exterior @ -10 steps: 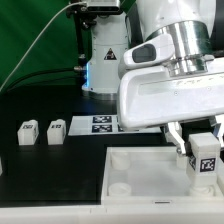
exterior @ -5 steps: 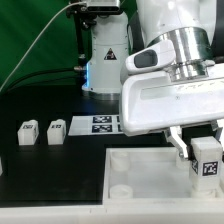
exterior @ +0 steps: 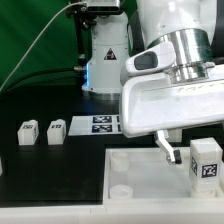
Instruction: Assemble one leg
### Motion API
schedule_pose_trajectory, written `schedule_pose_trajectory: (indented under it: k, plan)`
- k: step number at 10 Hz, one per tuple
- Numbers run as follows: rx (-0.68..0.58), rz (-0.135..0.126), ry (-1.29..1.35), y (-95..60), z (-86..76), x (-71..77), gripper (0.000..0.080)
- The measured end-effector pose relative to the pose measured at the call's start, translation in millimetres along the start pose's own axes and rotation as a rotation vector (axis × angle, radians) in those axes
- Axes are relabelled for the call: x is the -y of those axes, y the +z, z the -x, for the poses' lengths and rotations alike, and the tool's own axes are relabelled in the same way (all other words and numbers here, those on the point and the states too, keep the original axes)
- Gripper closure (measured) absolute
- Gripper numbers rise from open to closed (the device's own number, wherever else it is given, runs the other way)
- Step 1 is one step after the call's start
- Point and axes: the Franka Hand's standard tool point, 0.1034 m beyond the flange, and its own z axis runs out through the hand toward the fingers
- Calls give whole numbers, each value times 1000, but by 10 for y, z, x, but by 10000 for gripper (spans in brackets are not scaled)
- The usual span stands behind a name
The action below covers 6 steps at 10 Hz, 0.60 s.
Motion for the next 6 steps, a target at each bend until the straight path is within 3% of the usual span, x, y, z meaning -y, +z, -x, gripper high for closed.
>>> schedule_pose_trajectory:
  k: [6]
  plan:
    - [2, 0, 0, 1, 5, -1, 151]
